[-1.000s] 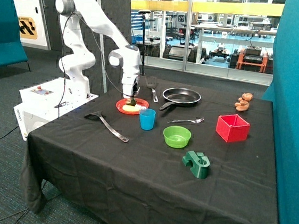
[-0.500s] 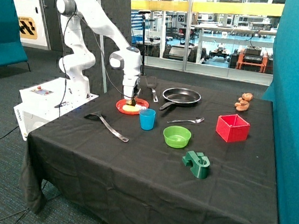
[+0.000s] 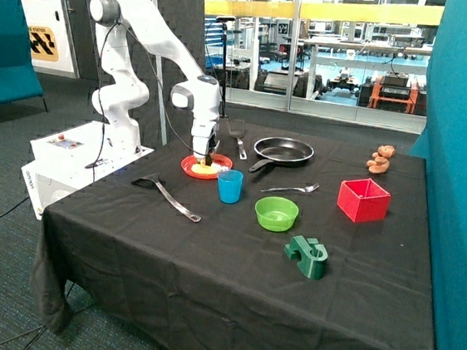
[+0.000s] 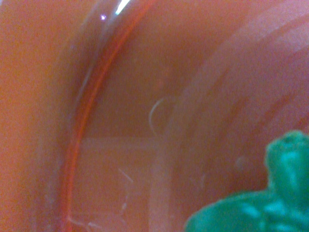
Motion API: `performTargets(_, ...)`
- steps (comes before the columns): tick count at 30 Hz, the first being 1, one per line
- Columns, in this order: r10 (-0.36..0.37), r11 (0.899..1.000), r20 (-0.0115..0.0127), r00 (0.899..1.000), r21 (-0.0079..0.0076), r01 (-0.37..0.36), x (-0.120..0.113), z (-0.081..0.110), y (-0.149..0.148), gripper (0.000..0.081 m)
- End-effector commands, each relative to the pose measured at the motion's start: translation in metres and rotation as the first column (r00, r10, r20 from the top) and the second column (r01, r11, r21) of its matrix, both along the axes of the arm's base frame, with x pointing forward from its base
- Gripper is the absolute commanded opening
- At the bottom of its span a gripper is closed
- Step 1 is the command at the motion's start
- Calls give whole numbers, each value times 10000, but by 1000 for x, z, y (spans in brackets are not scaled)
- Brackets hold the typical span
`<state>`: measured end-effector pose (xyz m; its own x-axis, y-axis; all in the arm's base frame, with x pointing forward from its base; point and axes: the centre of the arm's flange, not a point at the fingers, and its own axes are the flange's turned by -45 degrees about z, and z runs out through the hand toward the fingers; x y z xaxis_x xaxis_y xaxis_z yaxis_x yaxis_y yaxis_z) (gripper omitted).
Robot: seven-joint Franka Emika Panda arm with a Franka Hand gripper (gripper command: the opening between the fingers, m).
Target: Cook the vegetables
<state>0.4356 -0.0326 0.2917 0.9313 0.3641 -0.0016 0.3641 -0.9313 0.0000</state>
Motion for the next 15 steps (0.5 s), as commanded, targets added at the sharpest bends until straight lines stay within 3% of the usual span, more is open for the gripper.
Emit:
performTargets(1, -110, 9999, 15, 9999, 6, 110, 1, 1, 1, 149)
performTargets(2, -84, 10000, 15, 10000, 6, 84, 1, 1, 2, 75)
performTargets(4, -78, 10000, 15, 10000, 6, 78, 1, 2, 3, 19)
performTargets(15, -12, 10000, 15, 10000, 6, 12, 1, 6, 3, 0)
